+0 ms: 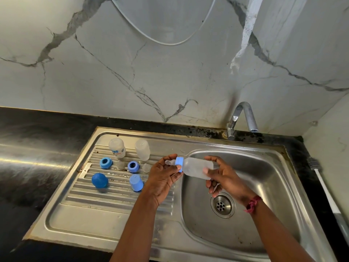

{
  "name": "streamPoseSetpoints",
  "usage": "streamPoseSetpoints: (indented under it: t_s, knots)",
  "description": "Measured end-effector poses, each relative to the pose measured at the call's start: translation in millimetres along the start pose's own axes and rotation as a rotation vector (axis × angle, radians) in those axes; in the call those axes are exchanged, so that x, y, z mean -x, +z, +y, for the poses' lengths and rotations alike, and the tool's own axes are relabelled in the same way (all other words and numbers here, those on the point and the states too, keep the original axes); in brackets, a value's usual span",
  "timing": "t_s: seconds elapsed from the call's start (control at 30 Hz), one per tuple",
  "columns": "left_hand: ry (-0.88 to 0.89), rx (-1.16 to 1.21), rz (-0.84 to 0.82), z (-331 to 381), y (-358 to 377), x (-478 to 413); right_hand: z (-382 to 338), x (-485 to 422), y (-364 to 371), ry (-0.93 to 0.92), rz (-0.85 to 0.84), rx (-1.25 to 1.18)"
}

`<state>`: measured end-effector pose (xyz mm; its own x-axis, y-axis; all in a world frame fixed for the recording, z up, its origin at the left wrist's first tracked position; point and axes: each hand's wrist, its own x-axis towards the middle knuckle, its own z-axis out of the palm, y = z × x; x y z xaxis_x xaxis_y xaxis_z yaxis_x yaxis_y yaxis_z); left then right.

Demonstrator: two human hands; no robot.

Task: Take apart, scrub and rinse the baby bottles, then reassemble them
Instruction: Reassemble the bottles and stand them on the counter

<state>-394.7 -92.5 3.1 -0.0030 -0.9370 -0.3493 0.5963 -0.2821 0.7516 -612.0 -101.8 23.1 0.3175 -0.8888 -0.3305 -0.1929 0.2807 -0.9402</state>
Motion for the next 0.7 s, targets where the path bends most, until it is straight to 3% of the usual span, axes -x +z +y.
streamPoseSetpoints:
  t_s: [0.5,0.7]
  knots:
    - [0.022,0.085,-0.047,-0.3,2.6,-4.1,-5.4,-1.2,9.9,0.012,0.149,0.027]
    - [0.076,0.133,-0.145,-3.1,-1.4,-5.3,-6.5,0.8,18.6,0.130,0.144,0.003]
